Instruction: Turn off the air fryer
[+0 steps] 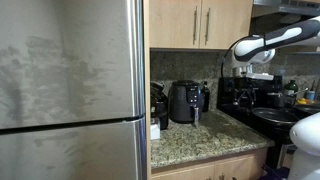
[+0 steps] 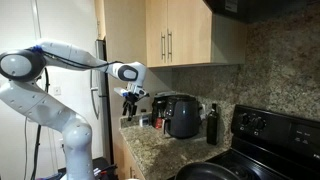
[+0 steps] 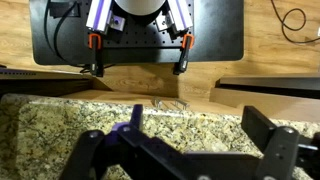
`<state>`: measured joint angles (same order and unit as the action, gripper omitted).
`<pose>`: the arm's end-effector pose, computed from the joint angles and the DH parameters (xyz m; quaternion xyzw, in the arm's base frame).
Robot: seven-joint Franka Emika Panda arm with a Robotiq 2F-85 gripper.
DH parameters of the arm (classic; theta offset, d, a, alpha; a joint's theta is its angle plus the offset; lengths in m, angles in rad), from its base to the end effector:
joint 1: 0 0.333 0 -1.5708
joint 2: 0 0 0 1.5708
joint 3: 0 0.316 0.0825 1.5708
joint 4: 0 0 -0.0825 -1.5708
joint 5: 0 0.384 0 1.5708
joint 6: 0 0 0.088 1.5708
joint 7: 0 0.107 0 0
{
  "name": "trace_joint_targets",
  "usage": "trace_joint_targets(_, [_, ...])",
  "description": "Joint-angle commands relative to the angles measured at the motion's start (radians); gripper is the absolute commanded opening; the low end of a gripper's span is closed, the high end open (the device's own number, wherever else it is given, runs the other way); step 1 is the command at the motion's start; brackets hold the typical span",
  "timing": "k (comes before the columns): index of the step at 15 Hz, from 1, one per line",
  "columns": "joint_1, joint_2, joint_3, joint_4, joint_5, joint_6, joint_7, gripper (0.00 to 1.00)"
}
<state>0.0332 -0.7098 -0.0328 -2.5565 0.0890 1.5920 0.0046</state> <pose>0.3069 0.0088 0.4760 -0.9904 0.0034 0.1274 0.0538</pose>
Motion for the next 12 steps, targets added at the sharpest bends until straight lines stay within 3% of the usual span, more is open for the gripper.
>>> trace_joint_targets(1, [-0.013, 0.001, 0.011, 0.001, 0.005, -0.002, -0.007, 1.00])
trace_joint_targets(6, [-0.003, -0.013, 0.015, -0.016, -0.069, 0.122, -0.105, 1.00])
trace_joint_targets(12, [-0.004, 0.001, 0.008, 0.002, -0.058, 0.094, -0.090, 1.00])
